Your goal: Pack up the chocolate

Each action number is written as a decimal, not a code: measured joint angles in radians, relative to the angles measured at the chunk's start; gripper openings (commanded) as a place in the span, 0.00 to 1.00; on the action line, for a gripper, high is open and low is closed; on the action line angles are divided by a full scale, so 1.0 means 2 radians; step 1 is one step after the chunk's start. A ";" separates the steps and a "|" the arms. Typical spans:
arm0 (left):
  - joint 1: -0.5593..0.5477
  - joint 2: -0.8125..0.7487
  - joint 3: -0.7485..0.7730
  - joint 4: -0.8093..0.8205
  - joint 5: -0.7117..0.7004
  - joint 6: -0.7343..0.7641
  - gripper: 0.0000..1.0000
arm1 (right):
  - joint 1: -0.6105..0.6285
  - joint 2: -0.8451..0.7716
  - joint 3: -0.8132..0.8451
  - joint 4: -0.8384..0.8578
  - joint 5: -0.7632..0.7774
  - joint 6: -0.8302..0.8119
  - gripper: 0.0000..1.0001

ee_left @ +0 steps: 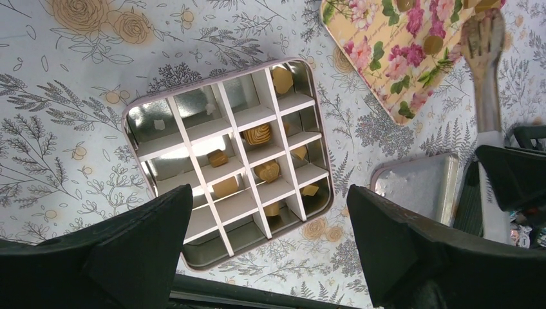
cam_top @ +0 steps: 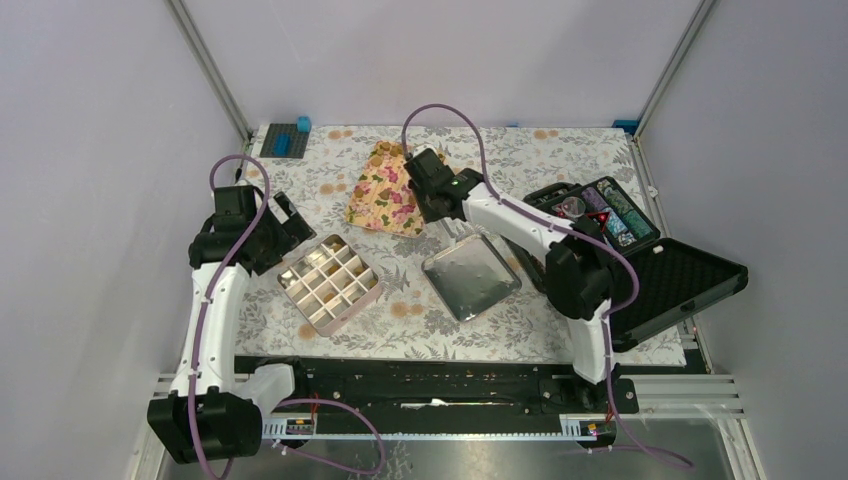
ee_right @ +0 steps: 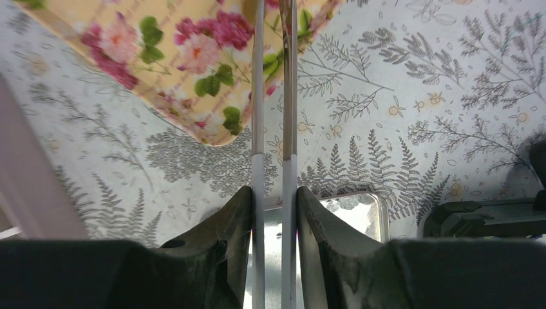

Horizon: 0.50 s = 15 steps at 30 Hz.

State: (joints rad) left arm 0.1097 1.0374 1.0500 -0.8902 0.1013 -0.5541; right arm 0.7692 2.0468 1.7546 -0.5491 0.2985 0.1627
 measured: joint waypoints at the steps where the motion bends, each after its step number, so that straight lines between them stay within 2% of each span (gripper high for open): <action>1: 0.000 -0.001 0.000 0.000 0.000 0.000 0.99 | 0.000 -0.010 0.000 0.000 -0.004 0.001 0.26; 10: 0.000 -0.005 0.002 -0.008 -0.004 0.002 0.99 | 0.016 -0.100 -0.022 -0.005 -0.027 0.001 0.28; 15: 0.000 -0.005 0.002 -0.009 -0.003 0.002 0.99 | 0.024 -0.113 -0.040 -0.011 -0.027 0.001 0.35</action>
State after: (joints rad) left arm 0.1101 1.0283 1.0542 -0.9077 0.0944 -0.5507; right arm 0.8169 1.8198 1.6752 -0.5705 0.2443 0.1646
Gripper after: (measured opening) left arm 0.985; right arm 0.325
